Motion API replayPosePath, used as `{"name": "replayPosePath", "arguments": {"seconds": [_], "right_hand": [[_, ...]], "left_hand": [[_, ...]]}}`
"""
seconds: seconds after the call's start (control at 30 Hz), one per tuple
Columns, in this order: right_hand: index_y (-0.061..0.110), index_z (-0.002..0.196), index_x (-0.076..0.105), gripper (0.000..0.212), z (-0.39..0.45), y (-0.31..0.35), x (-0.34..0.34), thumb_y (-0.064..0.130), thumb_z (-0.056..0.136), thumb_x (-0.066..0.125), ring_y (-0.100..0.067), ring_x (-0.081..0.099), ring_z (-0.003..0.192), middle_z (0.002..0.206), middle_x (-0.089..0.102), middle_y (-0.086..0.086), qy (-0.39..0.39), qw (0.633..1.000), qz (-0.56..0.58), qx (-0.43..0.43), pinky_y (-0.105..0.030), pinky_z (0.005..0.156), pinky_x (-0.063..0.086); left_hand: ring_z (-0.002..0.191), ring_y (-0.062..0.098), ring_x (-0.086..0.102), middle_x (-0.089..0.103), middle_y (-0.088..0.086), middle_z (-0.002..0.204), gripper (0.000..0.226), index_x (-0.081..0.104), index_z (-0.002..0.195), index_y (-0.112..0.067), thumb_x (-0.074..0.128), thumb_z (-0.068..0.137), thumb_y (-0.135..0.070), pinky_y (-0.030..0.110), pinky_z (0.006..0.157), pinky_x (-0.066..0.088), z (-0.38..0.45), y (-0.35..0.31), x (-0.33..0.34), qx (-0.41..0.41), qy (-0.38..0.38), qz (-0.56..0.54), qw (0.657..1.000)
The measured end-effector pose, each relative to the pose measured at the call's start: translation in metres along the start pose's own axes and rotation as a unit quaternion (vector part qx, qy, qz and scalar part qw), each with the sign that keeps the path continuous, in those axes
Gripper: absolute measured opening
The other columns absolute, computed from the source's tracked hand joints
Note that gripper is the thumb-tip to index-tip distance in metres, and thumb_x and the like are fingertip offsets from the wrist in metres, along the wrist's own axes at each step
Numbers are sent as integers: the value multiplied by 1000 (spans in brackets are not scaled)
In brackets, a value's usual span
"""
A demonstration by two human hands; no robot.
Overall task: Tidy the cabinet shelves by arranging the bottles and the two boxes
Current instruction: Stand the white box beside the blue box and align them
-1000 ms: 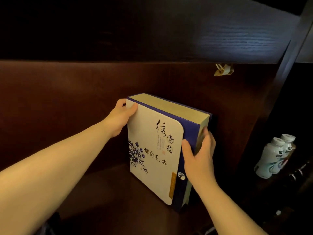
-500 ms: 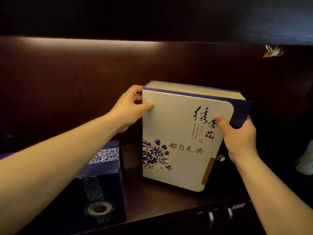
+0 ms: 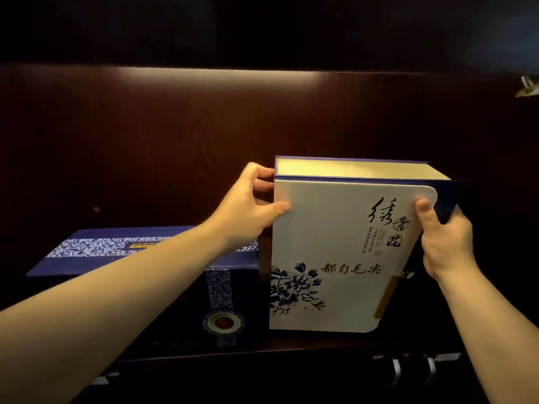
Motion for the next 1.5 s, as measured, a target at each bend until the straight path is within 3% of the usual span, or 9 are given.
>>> {"name": "replayPosePath", "arguments": {"seconds": [0.23, 0.4, 0.5, 0.57, 0.63, 0.87, 1.23, 1.37, 1.5], "right_hand": [[53, 101, 68, 40, 3, -8, 1, 70, 67, 79, -7, 70, 103, 105, 75, 19, 25, 1000, -10, -4, -21, 77, 56], [38, 128, 53, 74, -3, -35, -8, 64, 65, 83, -9, 65, 113, 123, 67, 8, 75, 996, -42, 29, -27, 84, 57], [22, 143, 44, 82, -18, -65, -9, 39, 71, 79, -4, 64, 113, 128, 66, 5, 150, 983, -61, 92, -19, 82, 55], [23, 140, 48, 71, -28, -77, -7, 25, 74, 74, -7, 66, 112, 122, 72, 7, 194, 970, -60, 131, -20, 81, 56], [31, 133, 51, 64, -36, -84, -4, 20, 74, 73, -7, 67, 110, 117, 74, 13, 218, 960, -60, 164, -26, 83, 56], [23, 148, 43, 78, -37, -95, -5, 20, 76, 72, -25, 56, 128, 136, 64, -4, 211, 952, -39, 220, -57, 110, 37], [29, 146, 47, 73, -37, -101, -9, 25, 77, 69, -29, 56, 128, 135, 66, -2, 212, 943, -19, 256, -63, 104, 41], [22, 146, 47, 72, -37, -102, -6, 20, 77, 67, -24, 58, 127, 135, 66, -4, 208, 945, -7, 252, -56, 107, 40], [24, 149, 42, 73, -38, -106, -3, 21, 80, 65, -24, 55, 130, 139, 62, -4, 199, 947, 6, 251, -53, 108, 40]], "left_hand": [[86, 11, 74, 59, 0, 123, 49, 49, 119, -36, 79, 86, -17, 29, 67, 59, -4, 11, -3, -8, -2, 11, 1000], [133, 14, 46, 40, -7, 151, 110, 18, 152, -43, 87, 67, -56, 36, 103, 43, -10, 41, -23, -75, 94, 145, 982], [151, 19, 18, 14, -7, 167, 132, -2, 157, -43, 87, 62, -63, 43, 118, 23, -23, 72, -39, -98, 240, 356, 898], [155, 22, 5, 1, -4, 170, 137, -10, 158, -38, 84, 62, -67, 55, 122, 5, -28, 91, -51, -109, 305, 477, 817], [155, 26, 5, 3, -1, 171, 138, -11, 158, -38, 80, 60, -73, 61, 120, -2, -26, 101, -57, -118, 321, 527, 778], [136, 26, 30, 31, 0, 156, 133, 3, 159, -41, 76, 52, -74, 43, 111, 28, -19, 101, -53, -92, 298, 491, 813], [137, 28, 30, 32, 1, 157, 132, 9, 158, -39, 76, 51, -72, 50, 113, 30, -8, 101, -38, -86, 295, 489, 816], [138, 26, 29, 31, -1, 158, 127, 11, 158, -39, 82, 56, -65, 50, 114, 29, -6, 101, -36, -77, 299, 478, 822], [151, 24, 14, 18, -6, 167, 123, 6, 157, -45, 86, 65, -60, 49, 120, 16, -13, 99, -41, -79, 293, 453, 838]]}}
Point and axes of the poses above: each hand's wrist, its own z-axis towards the middle knuckle, its own x-axis out of the palm, y = z × x, the point moved 8 cm from there along z, towards the middle knuckle
